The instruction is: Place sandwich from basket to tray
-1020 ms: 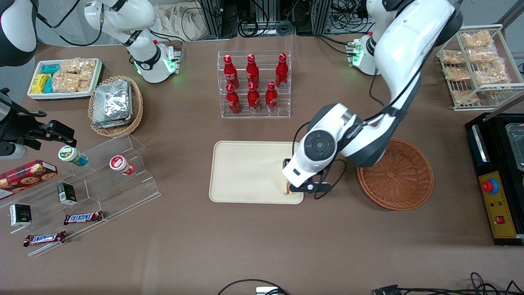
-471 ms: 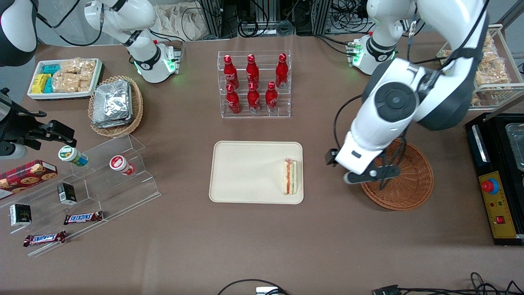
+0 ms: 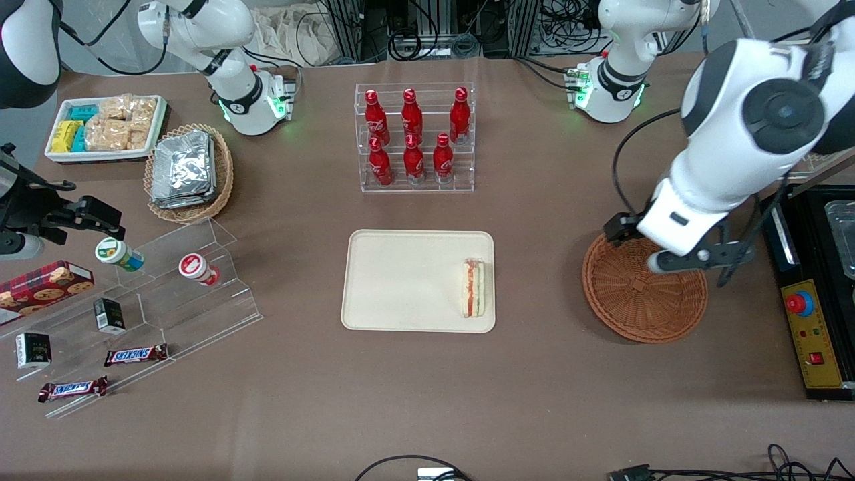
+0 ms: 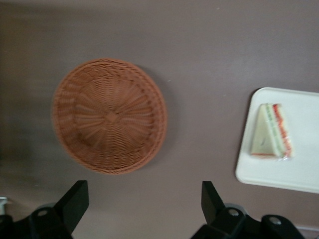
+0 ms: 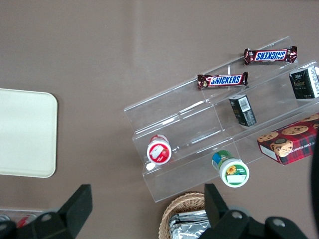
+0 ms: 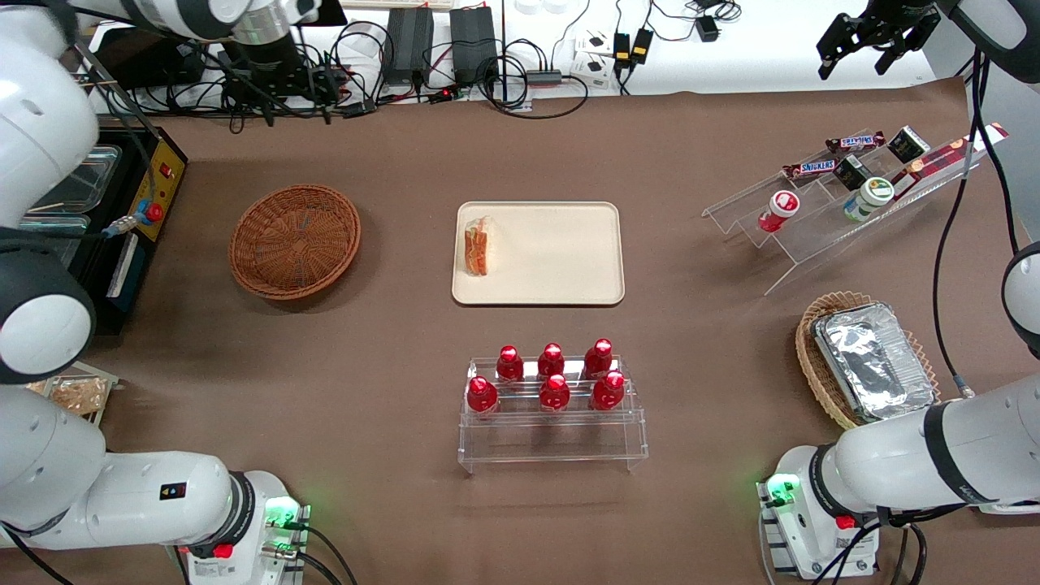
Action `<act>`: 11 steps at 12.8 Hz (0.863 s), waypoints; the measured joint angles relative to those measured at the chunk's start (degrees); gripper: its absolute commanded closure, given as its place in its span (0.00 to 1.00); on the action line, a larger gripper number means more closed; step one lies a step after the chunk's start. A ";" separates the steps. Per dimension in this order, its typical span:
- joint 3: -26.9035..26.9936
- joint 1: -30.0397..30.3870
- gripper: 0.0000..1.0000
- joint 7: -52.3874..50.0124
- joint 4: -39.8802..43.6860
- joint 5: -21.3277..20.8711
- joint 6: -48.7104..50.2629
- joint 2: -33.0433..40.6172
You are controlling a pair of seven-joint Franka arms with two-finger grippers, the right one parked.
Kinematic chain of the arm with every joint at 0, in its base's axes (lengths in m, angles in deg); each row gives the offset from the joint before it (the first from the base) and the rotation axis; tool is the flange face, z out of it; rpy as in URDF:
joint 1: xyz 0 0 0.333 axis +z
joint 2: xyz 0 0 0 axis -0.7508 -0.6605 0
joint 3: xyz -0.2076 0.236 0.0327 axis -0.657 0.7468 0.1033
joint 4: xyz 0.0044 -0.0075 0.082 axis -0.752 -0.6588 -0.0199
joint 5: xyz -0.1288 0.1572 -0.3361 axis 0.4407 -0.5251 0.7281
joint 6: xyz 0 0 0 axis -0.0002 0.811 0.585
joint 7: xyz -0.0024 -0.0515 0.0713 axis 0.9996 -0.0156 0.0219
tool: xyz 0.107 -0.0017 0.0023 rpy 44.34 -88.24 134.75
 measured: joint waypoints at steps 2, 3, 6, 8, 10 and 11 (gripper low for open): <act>6.62 -2.60 0.00 6.05 -3.95 1.09 0.01 4.62; 9.09 -2.96 0.00 9.38 -5.52 1.63 0.01 6.46; 14.60 -2.95 0.00 17.88 -7.78 2.25 0.46 9.02; 16.35 -2.48 0.00 20.13 -7.98 2.61 0.50 9.05; 16.65 -1.75 0.00 20.71 -8.06 2.81 0.50 8.95; 16.65 -1.73 0.00 20.75 -8.01 2.83 0.49 8.85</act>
